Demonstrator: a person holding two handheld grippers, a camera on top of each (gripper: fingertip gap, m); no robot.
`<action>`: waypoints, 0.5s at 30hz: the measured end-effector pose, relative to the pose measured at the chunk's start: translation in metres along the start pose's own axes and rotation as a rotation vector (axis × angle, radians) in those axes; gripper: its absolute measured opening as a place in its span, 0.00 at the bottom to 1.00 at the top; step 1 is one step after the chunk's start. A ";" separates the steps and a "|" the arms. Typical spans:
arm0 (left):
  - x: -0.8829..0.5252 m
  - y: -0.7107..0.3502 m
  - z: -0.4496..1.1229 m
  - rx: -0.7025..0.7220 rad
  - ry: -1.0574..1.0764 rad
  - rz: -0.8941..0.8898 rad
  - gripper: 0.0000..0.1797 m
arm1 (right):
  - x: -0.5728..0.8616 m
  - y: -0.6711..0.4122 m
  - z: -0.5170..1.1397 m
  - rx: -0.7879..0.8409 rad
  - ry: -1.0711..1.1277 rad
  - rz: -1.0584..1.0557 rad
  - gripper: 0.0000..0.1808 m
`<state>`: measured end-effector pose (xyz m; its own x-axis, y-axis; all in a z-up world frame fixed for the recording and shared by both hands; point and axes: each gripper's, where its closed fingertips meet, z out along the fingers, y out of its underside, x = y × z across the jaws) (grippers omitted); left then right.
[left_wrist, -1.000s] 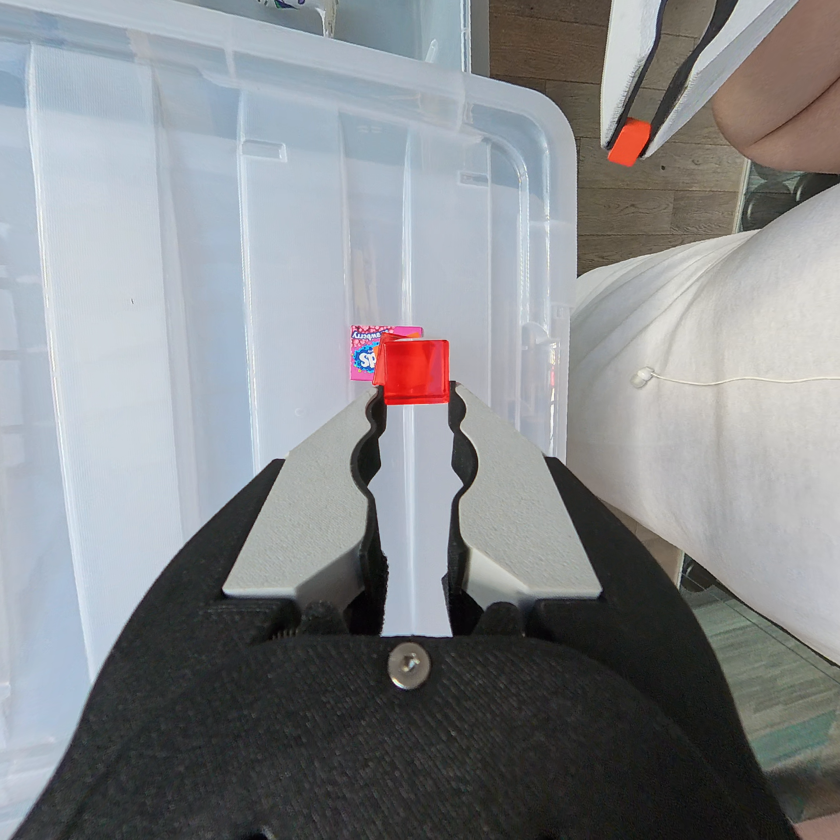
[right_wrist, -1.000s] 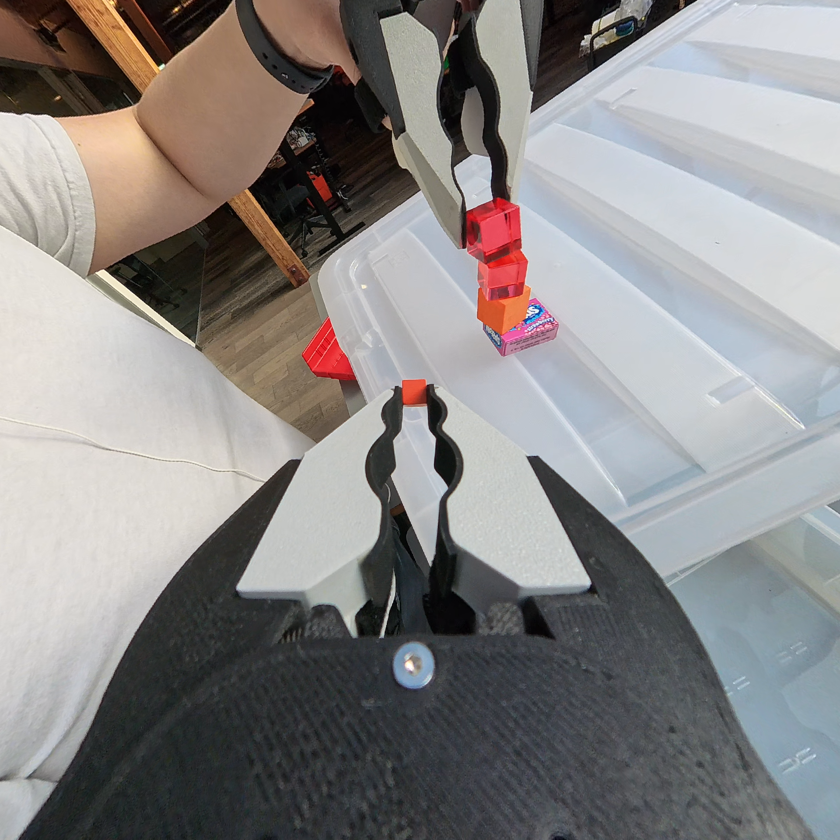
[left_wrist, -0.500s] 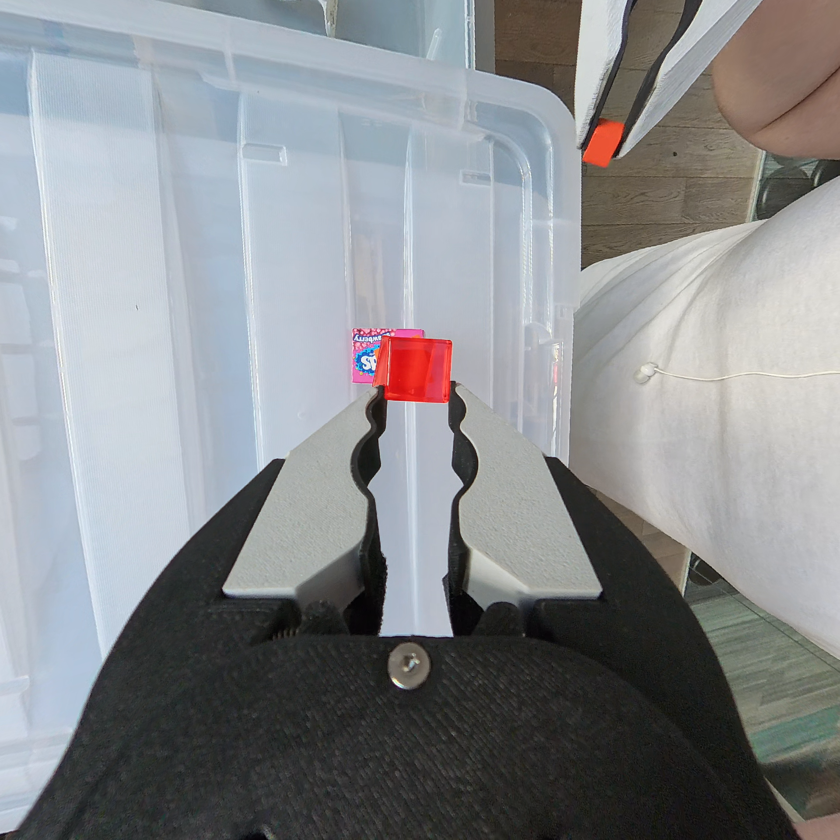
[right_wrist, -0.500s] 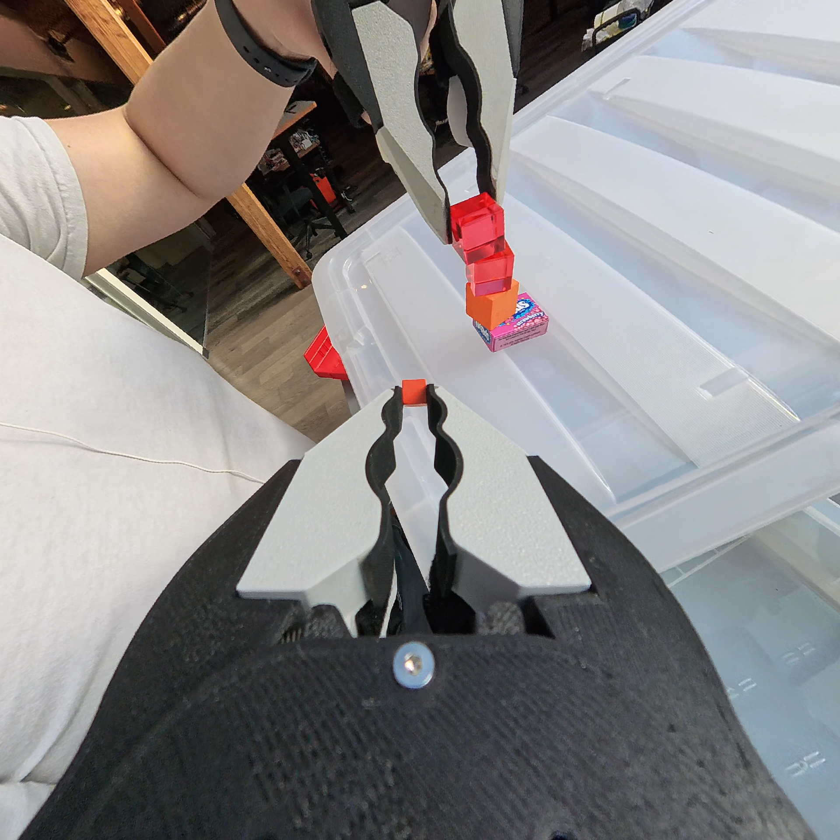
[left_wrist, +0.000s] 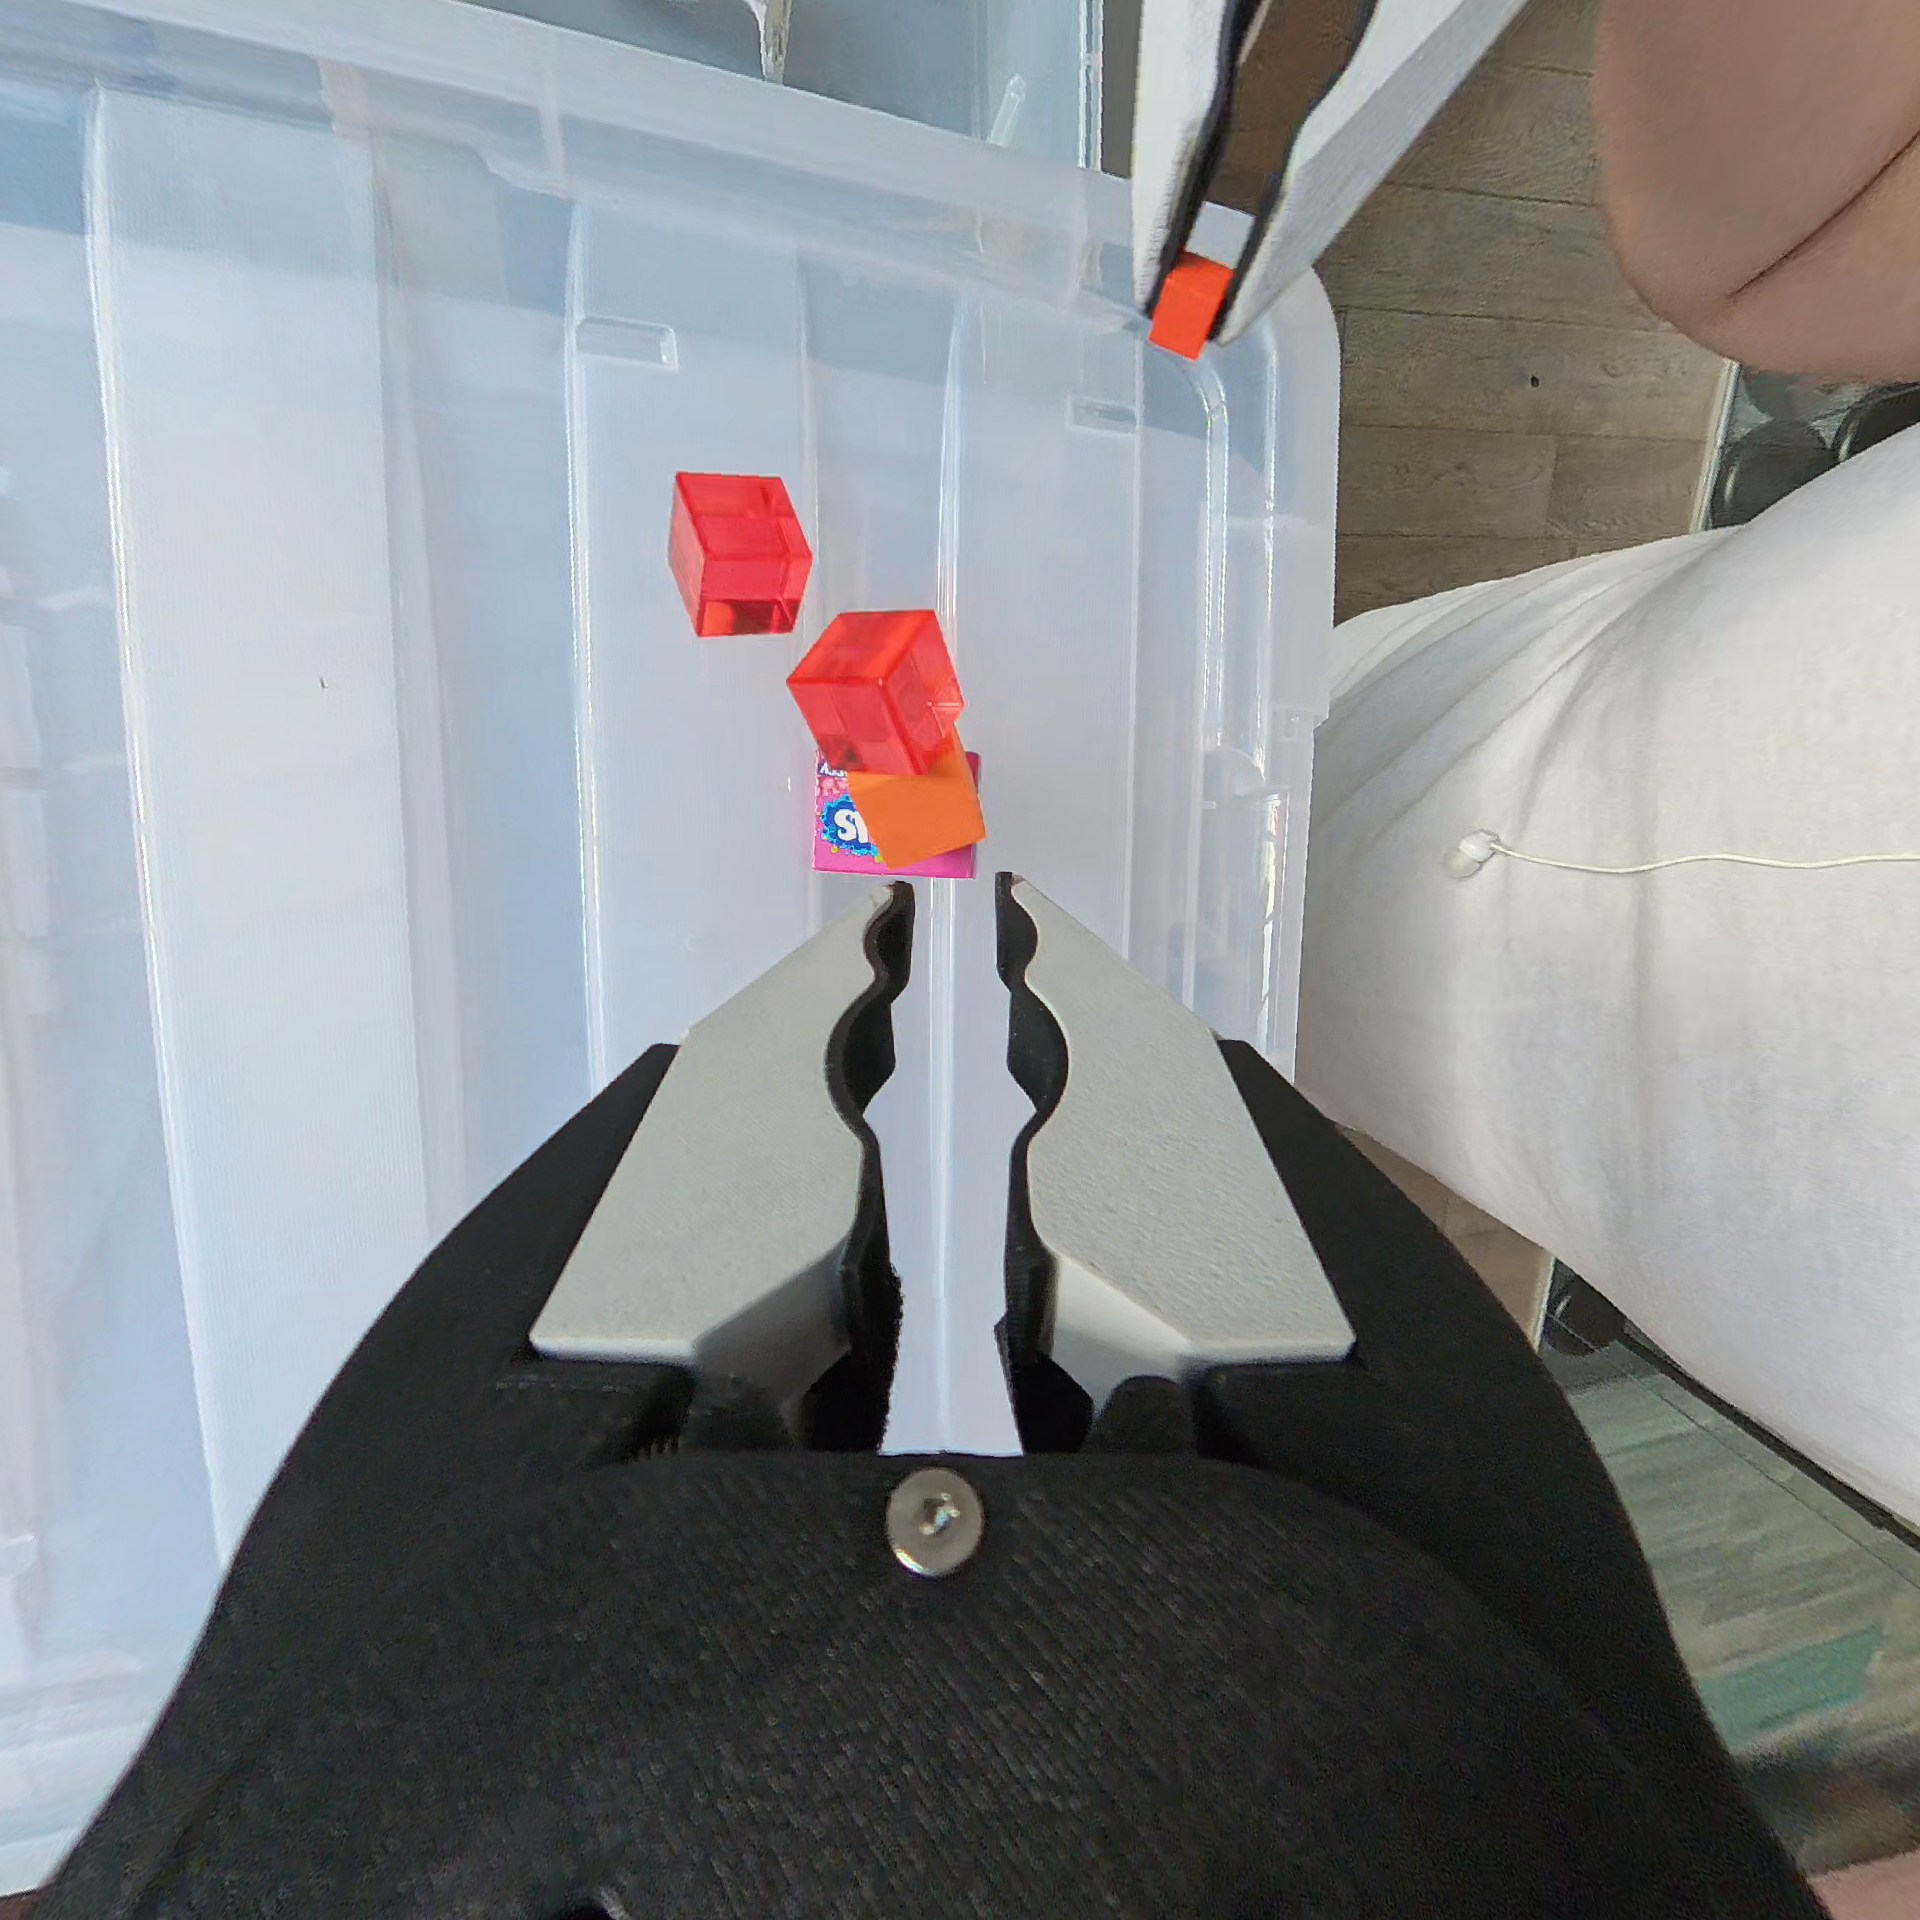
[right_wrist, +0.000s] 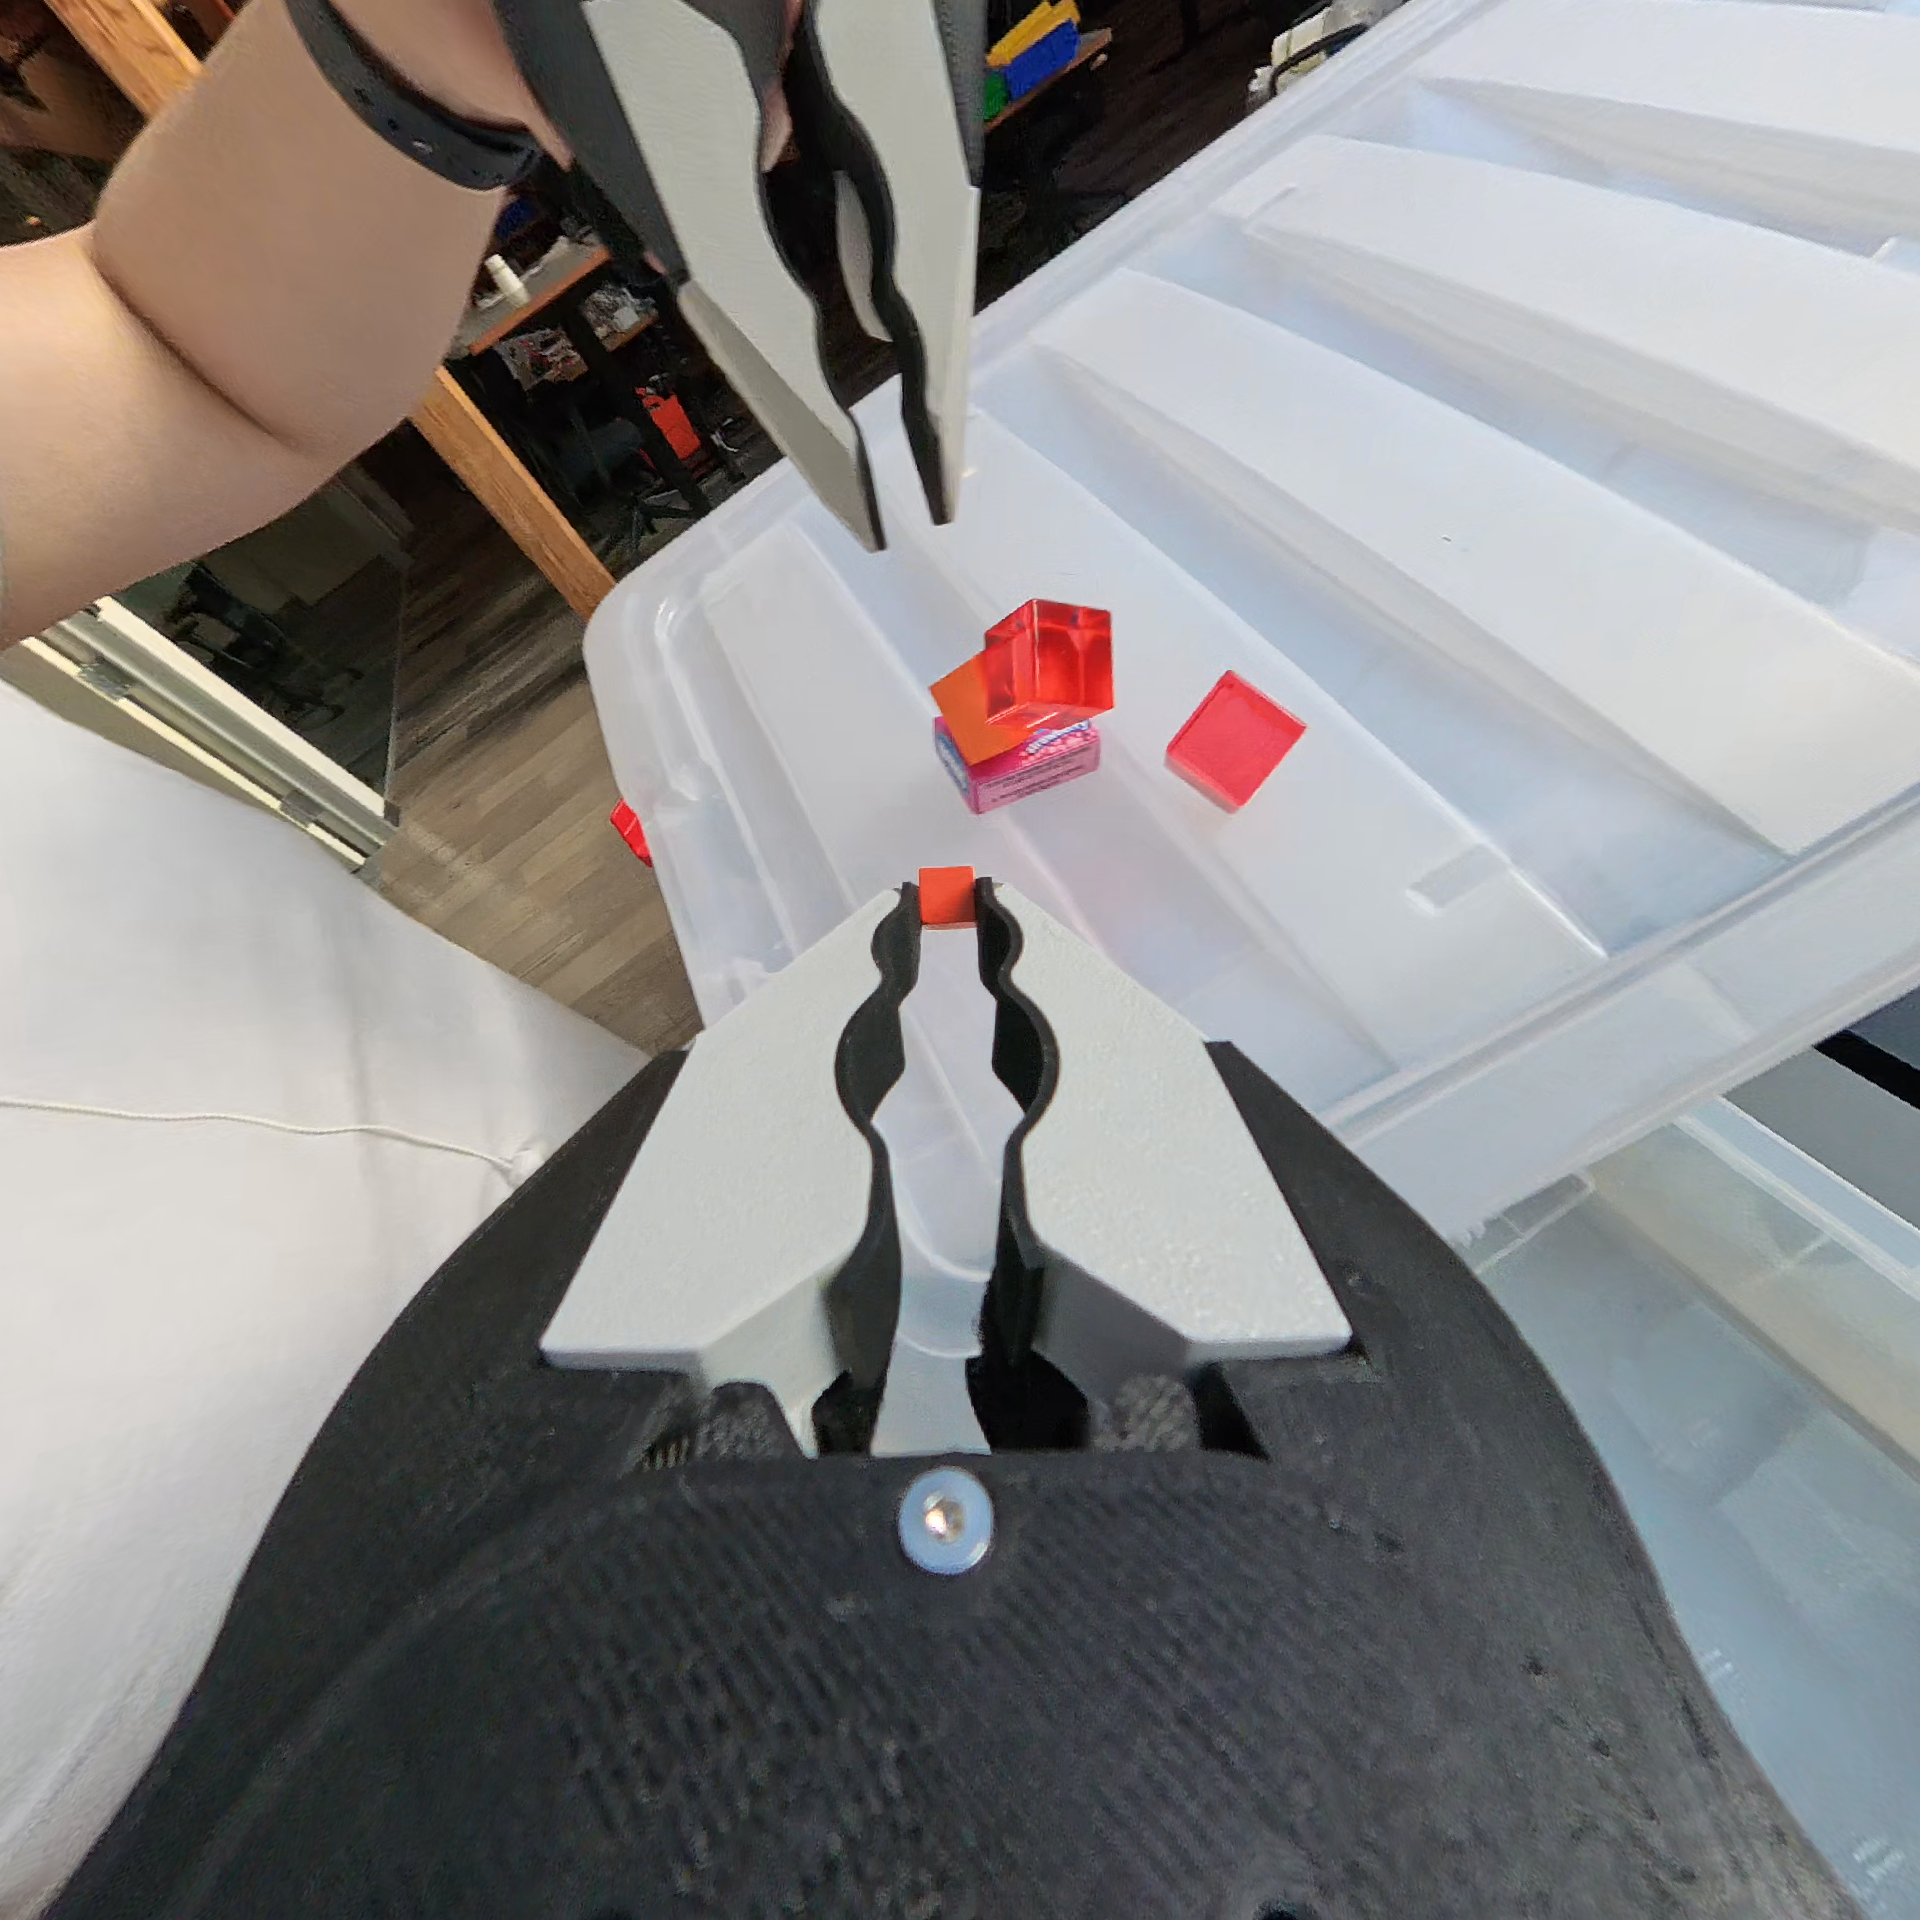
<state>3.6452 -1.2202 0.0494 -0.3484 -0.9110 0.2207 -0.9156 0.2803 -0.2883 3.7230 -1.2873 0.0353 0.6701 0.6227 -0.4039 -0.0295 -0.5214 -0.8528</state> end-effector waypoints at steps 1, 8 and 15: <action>0.000 0.000 -0.001 0.008 0.004 -0.009 0.08 | 0.023 0.000 0.002 -0.016 0.073 0.021 0.05; 0.000 0.007 0.006 0.039 0.003 -0.064 0.10 | 0.106 0.006 0.024 -0.148 0.161 0.225 0.05; 0.011 0.021 0.012 0.122 -0.038 -0.080 0.12 | 0.096 0.020 0.026 -0.148 0.344 0.012 0.05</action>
<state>3.6246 -1.2285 0.0348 -0.2657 -0.9404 0.2123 -0.9079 0.1700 -0.3831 3.7677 -1.2224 -0.0292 0.8814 0.3962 -0.2573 0.0516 -0.6221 -0.7813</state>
